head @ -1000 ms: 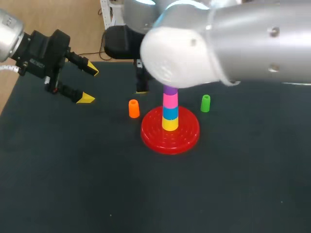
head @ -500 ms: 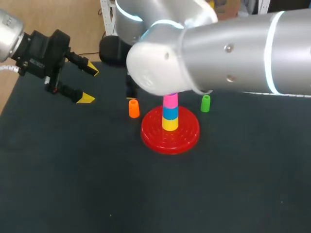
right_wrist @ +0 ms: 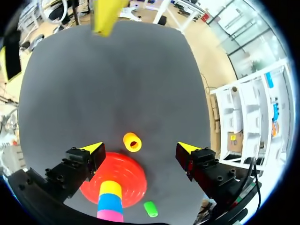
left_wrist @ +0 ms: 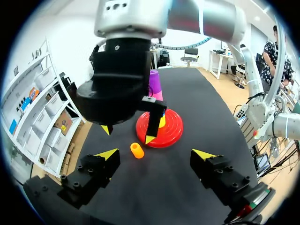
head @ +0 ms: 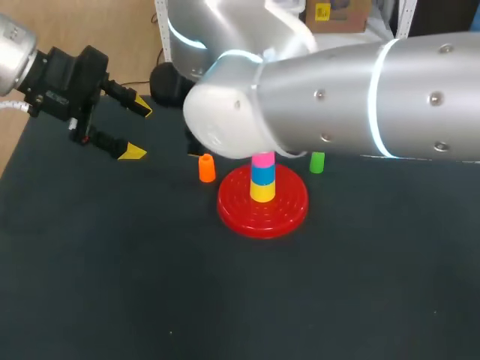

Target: Pick up and stack the cylinders on the red base in this order: pink,purple,orange,green

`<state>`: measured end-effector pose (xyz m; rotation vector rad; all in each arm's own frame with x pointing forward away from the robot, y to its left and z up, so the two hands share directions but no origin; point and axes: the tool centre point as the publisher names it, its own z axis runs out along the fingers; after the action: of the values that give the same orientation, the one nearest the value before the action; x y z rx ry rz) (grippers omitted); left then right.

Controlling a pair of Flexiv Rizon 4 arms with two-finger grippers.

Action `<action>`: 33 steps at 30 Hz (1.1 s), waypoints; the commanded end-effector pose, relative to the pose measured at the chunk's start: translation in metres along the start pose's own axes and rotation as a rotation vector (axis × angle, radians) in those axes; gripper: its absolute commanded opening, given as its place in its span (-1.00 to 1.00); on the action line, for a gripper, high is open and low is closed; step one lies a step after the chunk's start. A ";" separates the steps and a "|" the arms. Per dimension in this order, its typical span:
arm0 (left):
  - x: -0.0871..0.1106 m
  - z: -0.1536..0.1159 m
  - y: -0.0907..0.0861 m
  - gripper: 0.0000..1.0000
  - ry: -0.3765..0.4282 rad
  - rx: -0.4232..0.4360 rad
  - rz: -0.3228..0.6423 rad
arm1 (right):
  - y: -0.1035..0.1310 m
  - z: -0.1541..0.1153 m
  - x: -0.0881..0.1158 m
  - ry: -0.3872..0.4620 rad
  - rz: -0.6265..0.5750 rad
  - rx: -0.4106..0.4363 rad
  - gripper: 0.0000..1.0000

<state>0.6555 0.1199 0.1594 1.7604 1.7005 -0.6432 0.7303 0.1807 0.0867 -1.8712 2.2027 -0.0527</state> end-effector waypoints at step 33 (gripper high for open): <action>0.001 0.000 0.001 1.00 -0.002 0.001 0.002 | 0.000 0.035 0.015 0.079 0.086 -0.045 1.00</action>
<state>0.6555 0.1199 0.1594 1.7604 1.7006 -0.6432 0.7386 0.1729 0.0512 -1.8308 2.3566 -0.0635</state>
